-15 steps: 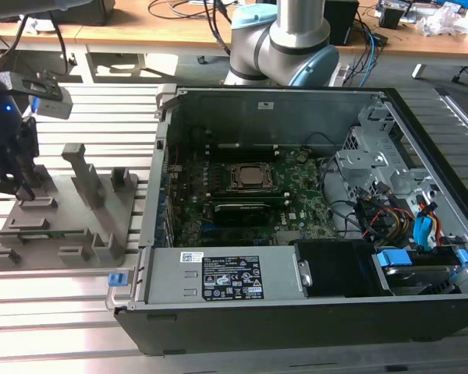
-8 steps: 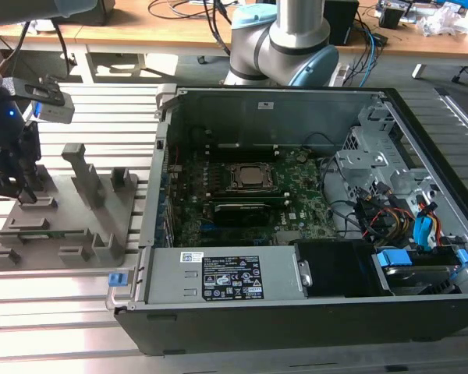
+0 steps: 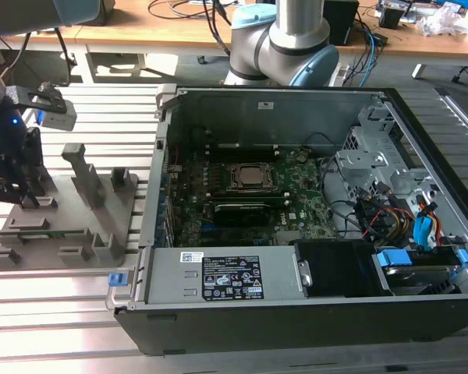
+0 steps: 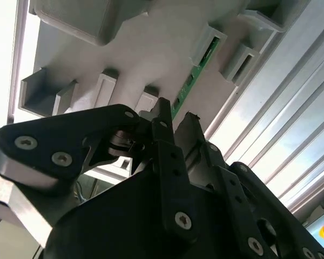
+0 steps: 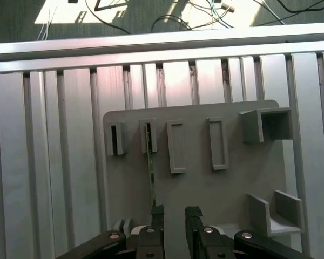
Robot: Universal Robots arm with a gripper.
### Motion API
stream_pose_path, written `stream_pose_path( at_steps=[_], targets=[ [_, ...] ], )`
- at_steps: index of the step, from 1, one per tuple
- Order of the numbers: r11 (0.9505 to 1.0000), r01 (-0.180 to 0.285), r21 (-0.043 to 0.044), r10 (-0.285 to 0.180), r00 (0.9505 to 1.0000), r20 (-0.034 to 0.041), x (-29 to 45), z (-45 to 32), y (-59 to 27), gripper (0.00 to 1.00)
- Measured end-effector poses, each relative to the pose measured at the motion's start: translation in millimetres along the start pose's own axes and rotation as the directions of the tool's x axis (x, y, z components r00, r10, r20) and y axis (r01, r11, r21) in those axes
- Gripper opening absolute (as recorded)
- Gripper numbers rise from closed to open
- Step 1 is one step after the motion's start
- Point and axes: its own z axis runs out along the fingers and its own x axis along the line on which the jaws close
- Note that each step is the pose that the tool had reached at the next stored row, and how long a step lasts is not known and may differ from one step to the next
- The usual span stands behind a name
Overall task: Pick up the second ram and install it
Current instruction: 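Pick up the second ram and move it above second insertion slot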
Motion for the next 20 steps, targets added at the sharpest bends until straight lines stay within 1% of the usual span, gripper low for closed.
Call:
stream_pose_path(
  at_steps=[4, 6, 7, 8, 10, 12, 14, 18, 20],
  targets=[
    [1.0000, 0.009, -0.0001, -0.009, 1.0000, -0.0018, 7.1, 4.3, -0.5, 0.30],
    [0.9999, 0.010, 0.0009, -0.010, 0.9998, -0.0166, 9.4, 5.3, -0.7, 0.30],
    [0.9999, 0.011, 0.0011, -0.011, 0.9997, -0.0220, 9.9, 5.9, -0.7, 0.30],
    [0.9999, 0.012, 0.0011, -0.012, 0.9997, -0.0226, 10.7, 8.4, -0.9, 0.30],
    [0.9996, 0.028, 0.0010, -0.028, 0.9993, -0.0229, 13.5, 18.5, -1.4, 0.30],
    [0.9994, 0.034, 0.0009, -0.034, 0.9992, -0.0205, 13.7, 21.6, -1.6, 0.30],
    [0.9991, 0.043, 0.0003, -0.043, 0.9991, -0.0008, 14.0, 25.7, -1.4, 0.30],
    [0.9963, 0.086, -0.0001, -0.086, 0.9963, 0.0020, 19.8, 39.1, 1.2, 0.30],
    [0.9965, 0.084, -0.0002, -0.084, 0.9965, 0.0021, 21.4, 48.2, 0.9, 0.30]
  ],
)
